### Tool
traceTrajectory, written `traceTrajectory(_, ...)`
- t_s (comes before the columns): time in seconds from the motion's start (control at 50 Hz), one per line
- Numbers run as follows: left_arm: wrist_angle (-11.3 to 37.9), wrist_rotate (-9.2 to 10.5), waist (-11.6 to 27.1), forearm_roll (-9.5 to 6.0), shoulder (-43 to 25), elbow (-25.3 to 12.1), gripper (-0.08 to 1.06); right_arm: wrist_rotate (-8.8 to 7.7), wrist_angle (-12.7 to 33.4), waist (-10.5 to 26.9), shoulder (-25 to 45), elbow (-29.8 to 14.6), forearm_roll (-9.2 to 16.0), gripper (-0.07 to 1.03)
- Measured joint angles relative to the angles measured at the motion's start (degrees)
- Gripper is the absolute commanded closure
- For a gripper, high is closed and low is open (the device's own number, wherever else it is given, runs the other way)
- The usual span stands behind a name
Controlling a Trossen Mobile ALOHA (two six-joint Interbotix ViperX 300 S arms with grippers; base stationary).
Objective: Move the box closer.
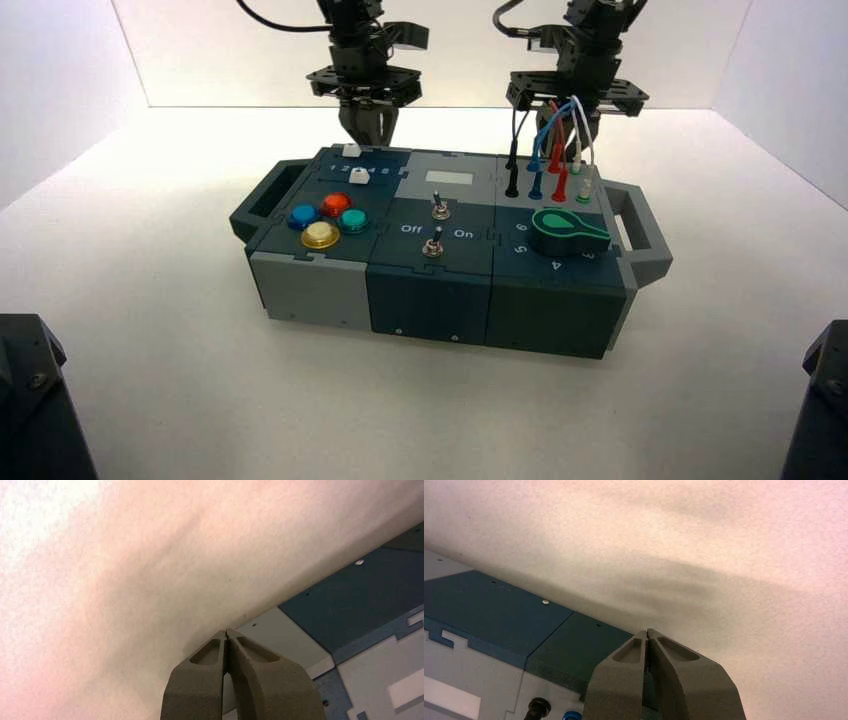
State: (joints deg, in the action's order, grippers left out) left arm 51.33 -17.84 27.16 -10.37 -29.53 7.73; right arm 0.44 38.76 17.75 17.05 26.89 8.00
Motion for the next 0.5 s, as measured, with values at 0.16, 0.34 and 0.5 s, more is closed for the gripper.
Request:
traceTrajectory(0.16, 0.26, -0.18, -0.09, 0.09, 0.79, 2.11, 1.0, -0.09, -0.09, 1.14, 0.0, 0.18, 0.09, 0.98)
traceTrajectory(0.34, 0.44, -0.35, 0.0, 0.18, 2.11, 5.54, 1.0, -0.09, -0.35, 2.64, -0.09, 1.14, 0.7, 0.98)
traceTrajectory(0.5, 0.53, -0.35, 0.0, 0.26, 2.55, 7.91, 1.0, 0.0, -0.7, 3.25, -0.44, 2.99, 1.23, 0.98)
